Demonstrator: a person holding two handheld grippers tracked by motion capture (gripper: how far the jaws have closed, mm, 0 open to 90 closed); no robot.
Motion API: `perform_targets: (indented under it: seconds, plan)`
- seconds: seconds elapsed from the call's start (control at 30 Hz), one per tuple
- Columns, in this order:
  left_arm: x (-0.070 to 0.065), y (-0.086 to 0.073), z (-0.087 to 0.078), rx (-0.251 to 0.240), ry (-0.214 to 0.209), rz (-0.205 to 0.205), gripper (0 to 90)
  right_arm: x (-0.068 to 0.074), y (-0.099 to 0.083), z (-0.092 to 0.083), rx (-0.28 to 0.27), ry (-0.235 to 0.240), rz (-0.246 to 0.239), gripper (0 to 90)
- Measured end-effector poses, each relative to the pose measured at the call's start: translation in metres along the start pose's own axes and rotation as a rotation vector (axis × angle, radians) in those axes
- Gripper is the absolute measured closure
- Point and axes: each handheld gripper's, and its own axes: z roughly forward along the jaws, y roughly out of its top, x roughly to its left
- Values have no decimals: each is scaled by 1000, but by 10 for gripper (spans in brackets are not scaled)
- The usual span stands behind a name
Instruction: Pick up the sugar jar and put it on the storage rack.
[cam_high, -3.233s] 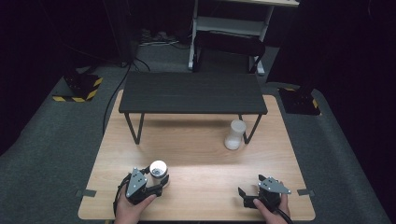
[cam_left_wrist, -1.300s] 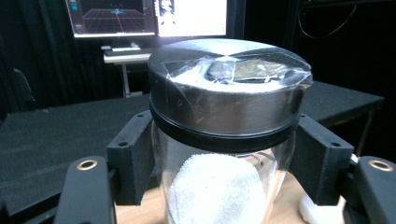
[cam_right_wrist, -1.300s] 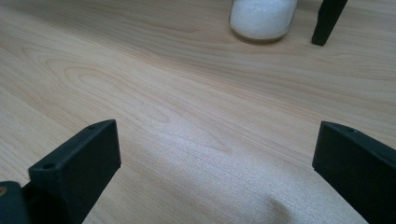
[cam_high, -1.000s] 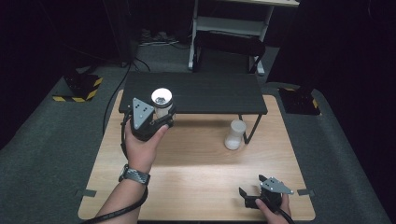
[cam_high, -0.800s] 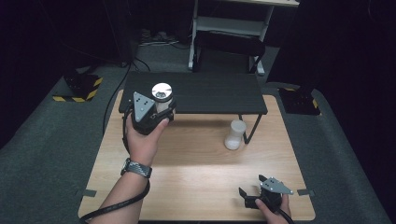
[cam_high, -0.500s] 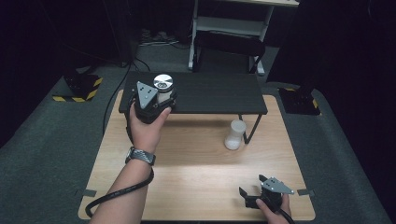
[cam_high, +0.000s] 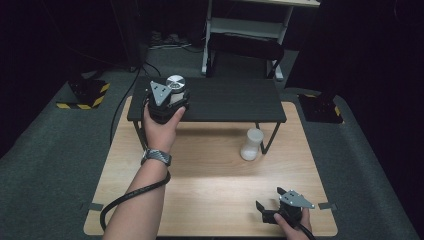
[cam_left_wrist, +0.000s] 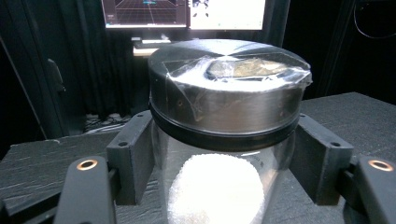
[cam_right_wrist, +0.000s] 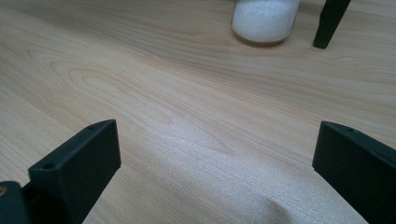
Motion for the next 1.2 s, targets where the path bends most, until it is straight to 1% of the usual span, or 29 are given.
perform_targets:
  seconds: [0.1,0.23,0.33,0.4,0.5,0.63,0.73,1.2]
  plan:
    - [0,1,3,8,-5,9,310,0,0,0,1,0,-2,9]
    - [-3,1,6,7,-12,12,310,0,0,0,0,2,-3,9]
    - [-5,1,8,8,-14,22,310,-1,0,0,-1,2,-1,9]
    - [-5,1,9,9,-12,21,309,-1,0,0,-2,4,1,9]
    - [-4,1,11,9,-10,6,309,0,0,0,-3,6,-2,9]
    - [-5,-2,12,2,-8,16,309,0,0,1,-5,8,-3,9]
    - [-3,-4,12,-3,-12,2,308,-1,-1,0,-9,9,-1,9]
    - [-3,-4,12,-2,-11,5,307,-1,-1,1,-8,10,7,8]
